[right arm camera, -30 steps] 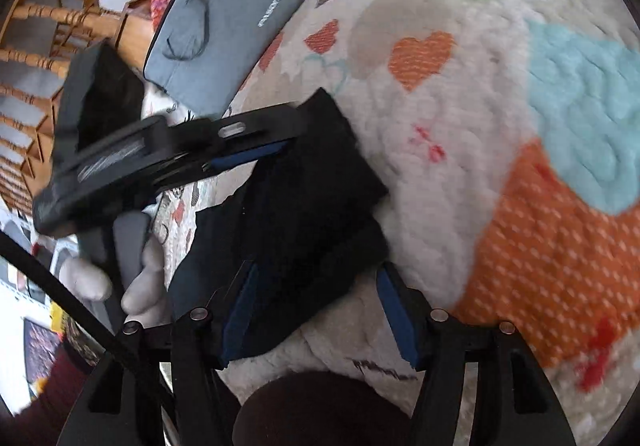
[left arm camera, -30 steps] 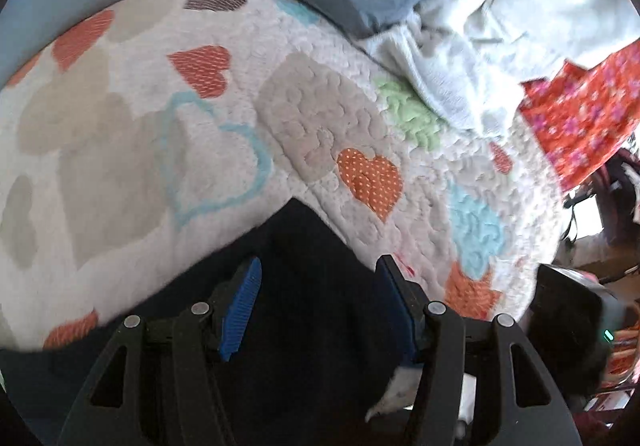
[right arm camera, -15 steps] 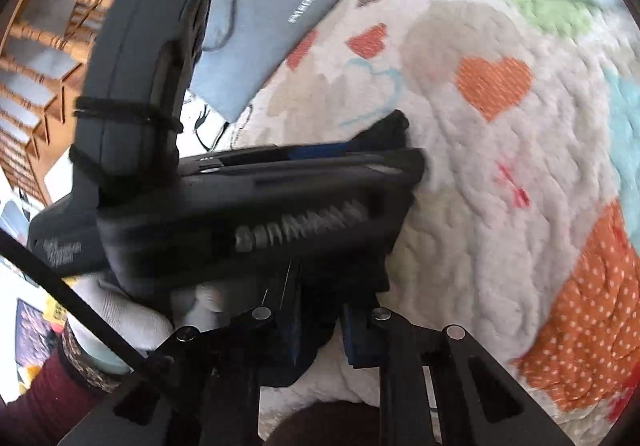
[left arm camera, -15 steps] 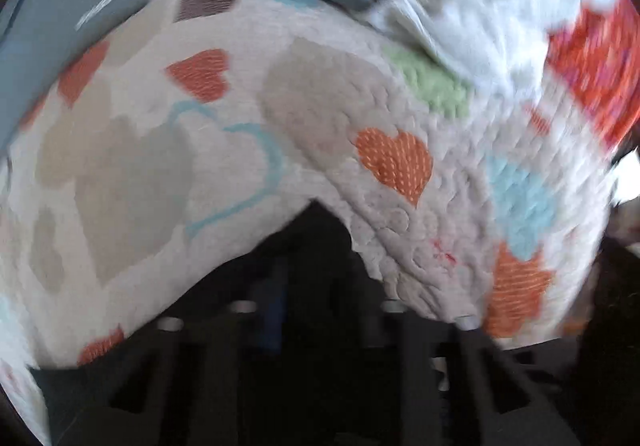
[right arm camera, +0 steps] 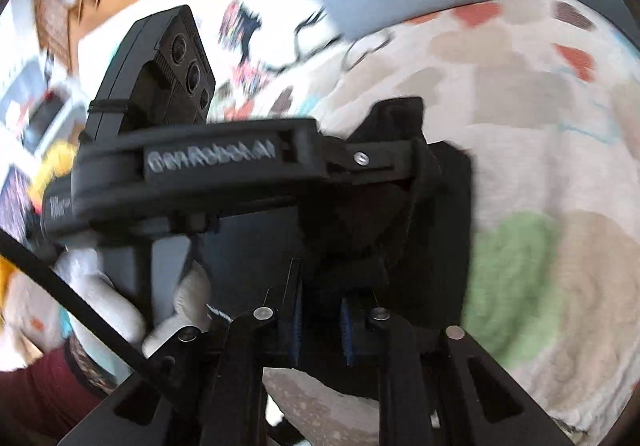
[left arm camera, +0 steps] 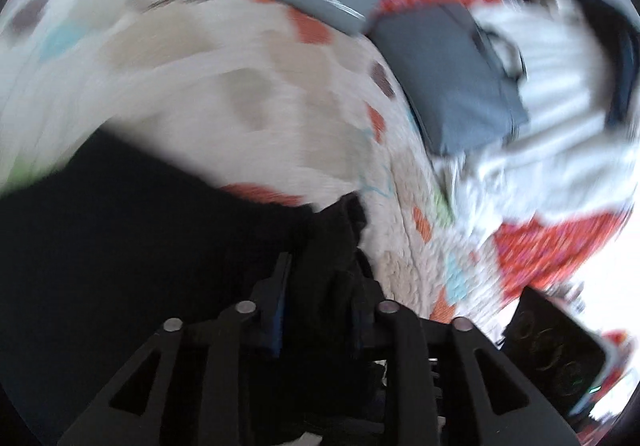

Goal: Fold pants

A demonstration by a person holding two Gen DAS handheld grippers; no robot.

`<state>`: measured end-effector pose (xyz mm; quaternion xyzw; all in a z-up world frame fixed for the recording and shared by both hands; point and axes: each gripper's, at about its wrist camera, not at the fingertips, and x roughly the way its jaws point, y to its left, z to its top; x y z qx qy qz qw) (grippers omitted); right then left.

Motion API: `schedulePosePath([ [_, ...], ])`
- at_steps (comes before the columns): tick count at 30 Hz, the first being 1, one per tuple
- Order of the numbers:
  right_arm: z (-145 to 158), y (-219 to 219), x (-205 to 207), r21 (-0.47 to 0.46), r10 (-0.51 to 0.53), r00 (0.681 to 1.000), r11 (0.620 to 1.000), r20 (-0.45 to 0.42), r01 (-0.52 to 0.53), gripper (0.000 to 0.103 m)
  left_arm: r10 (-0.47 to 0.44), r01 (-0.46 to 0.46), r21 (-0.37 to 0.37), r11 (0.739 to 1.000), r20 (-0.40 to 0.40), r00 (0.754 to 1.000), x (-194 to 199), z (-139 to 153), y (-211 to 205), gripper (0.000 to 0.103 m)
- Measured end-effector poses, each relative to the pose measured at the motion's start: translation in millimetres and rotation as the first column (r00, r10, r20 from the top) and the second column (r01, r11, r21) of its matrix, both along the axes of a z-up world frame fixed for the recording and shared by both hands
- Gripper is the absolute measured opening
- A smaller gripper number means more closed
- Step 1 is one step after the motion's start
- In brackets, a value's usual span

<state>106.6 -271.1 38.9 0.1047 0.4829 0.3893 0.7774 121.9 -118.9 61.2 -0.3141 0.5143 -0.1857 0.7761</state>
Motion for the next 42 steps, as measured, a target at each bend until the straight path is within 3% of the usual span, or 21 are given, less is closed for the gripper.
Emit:
schedulePosePath([
  [4, -19, 35, 7, -0.066, 0.066, 0.997, 0.996, -0.034, -0.068, 0.037, 0.117, -0.120, -0.126, 0.985, -0.031, 0.993, -25, -16, 51, 0.035],
  [6, -25, 48, 9, -0.074, 0.090, 0.995, 0.993, -0.048, -0.093, 0.044, 0.156, -0.156, -0.134, 0.979, -0.009, 0.988, -45, -14, 70, 0.039],
  [8, -30, 59, 8, -0.072, 0.098, 0.993, 0.992, -0.060, -0.102, 0.057, 0.199, -0.194, -0.130, 0.972, 0.021, 0.980, -62, -11, 86, 0.052],
  [9, -30, 62, 7, -0.069, 0.099, 0.993, 0.992, -0.060, -0.103, 0.066, 0.233, -0.227, -0.129, 0.965, 0.036, 0.972, -73, -8, 97, 0.054],
  [12, -28, 68, -1, -0.090, 0.108, 0.992, 0.989, -0.058, -0.113, 0.078, 0.301, -0.293, -0.130, 0.947, 0.054, 0.952, -93, -5, 120, 0.054],
  [17, -19, 78, -17, -0.163, 0.135, 0.990, 0.977, -0.043, -0.140, 0.081, 0.414, -0.396, -0.181, 0.900, 0.072, 0.907, -128, -2, 147, 0.055],
  [20, -6, 76, -34, -0.184, 0.169, 0.985, 0.967, -0.047, -0.175, 0.081, 0.448, -0.430, -0.182, 0.884, 0.073, 0.891, -142, -3, 154, 0.056],
  [23, 21, 62, -32, -0.111, 0.147, 0.989, 0.983, -0.033, -0.150, 0.081, 0.462, -0.445, -0.173, 0.879, 0.075, 0.884, -152, -3, 159, 0.056],
  [26, 39, 47, -18, -0.089, 0.054, 0.998, 0.994, -0.016, -0.056, 0.072, 0.473, -0.454, -0.177, 0.873, 0.079, 0.878, -158, -3, 164, 0.056],
  [27, 40, 47, -14, -0.105, 0.039, 0.999, 0.994, -0.017, -0.041, 0.057, 0.474, -0.455, -0.183, 0.872, 0.078, 0.877, -160, -4, 164, 0.056],
  [28, 40, 50, -11, -0.125, 0.028, 0.999, 0.992, -0.018, -0.030, 0.050, 0.474, -0.454, -0.186, 0.871, 0.076, 0.877, -161, -4, 165, 0.056],
  [34, 20, 76, -8, -0.230, -0.023, 1.000, 0.973, -0.014, 0.019, 0.050, 0.455, -0.437, -0.176, 0.882, 0.076, 0.887, -166, -4, 158, 0.056],
  [39, 0, 98, -6, -0.359, -0.059, 0.997, 0.930, 0.052, 0.074, 0.048, 0.419, -0.405, -0.151, 0.902, 0.079, 0.904, -164, -3, 145, 0.056],
  [40, -2, 97, -5, -0.361, -0.063, 0.997, 0.930, 0.049, 0.076, 0.032, 0.411, -0.397, -0.144, 0.906, 0.077, 0.909, -164, -4, 142, 0.056],
  [42, 2, 94, -4, -0.324, -0.059, 0.998, 0.944, 0.036, 0.067, 0.018, 0.403, -0.390, -0.143, 0.910, 0.077, 0.912, -164, -6, 140, 0.056],
])
